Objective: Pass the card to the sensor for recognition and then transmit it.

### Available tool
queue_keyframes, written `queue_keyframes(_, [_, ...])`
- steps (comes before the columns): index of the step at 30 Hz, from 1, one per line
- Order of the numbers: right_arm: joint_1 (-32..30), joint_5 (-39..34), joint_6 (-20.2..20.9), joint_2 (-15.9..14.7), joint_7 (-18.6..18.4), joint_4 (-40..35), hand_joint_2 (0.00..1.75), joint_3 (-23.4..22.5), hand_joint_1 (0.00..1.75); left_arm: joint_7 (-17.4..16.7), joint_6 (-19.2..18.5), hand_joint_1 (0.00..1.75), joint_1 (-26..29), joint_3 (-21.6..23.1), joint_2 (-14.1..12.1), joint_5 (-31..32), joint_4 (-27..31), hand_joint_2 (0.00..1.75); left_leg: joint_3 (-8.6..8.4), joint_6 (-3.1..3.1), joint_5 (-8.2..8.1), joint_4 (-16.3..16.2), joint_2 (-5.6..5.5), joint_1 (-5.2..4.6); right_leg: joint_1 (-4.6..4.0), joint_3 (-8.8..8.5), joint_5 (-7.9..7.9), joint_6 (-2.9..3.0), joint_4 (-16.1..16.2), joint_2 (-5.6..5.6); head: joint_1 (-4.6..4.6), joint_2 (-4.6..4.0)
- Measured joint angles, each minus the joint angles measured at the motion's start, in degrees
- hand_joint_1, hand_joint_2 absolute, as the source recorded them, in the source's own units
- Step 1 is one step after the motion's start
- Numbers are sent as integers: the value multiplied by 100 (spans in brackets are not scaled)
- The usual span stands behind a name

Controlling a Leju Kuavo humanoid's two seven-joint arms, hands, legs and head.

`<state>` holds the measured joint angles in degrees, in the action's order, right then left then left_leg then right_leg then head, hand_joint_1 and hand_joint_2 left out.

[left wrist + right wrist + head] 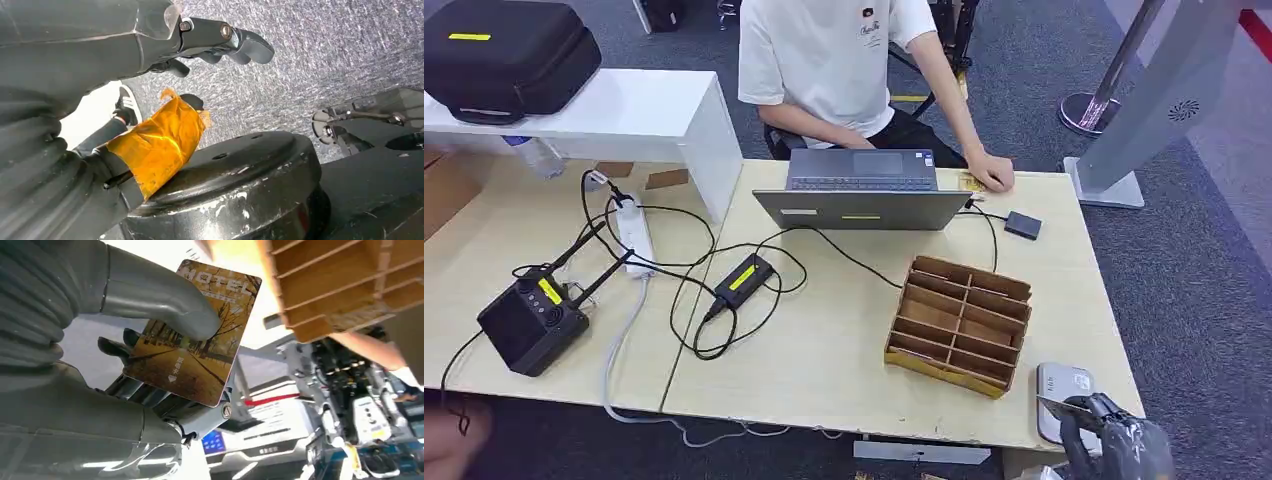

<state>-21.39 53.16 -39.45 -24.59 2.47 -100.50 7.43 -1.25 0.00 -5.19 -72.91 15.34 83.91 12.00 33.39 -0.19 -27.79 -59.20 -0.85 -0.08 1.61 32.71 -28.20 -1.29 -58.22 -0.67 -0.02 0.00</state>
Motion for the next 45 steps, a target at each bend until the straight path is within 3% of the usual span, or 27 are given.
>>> queue_keyframes(3, [1,224,0,83,-50,218,175,-159,175,-22,0,0,-1,2,2,42,0,175,-1,0,0,-2,2,0,0,-2,1,-1,0,2,-2,0])
queue_keyframes(5, [268,479,-2,339,140,1068,175,-922,175,-46,-4,0,-6,20,7,142,0,175,-2,0,0,-2,3,-1,1,-2,2,-2,0,3,-2,0])
queue_keyframes(15, [540,426,9,501,444,1722,175,-1644,175,-52,-11,0,-7,37,9,188,0,175,-2,0,0,-2,2,0,0,-1,2,-2,0,3,0,0])
queue_keyframes(30, [499,841,30,883,516,2146,175,-1825,175,-57,-13,0,-5,70,9,188,0,175,-2,0,0,-2,4,0,0,-1,2,-2,-1,4,0,0])
queue_keyframes(45, [443,1195,186,973,228,2273,175,-1875,175,-85,-28,0,-5,133,7,208,0,175,-2,0,0,-2,5,0,0,-1,3,-2,-1,6,-2,0])
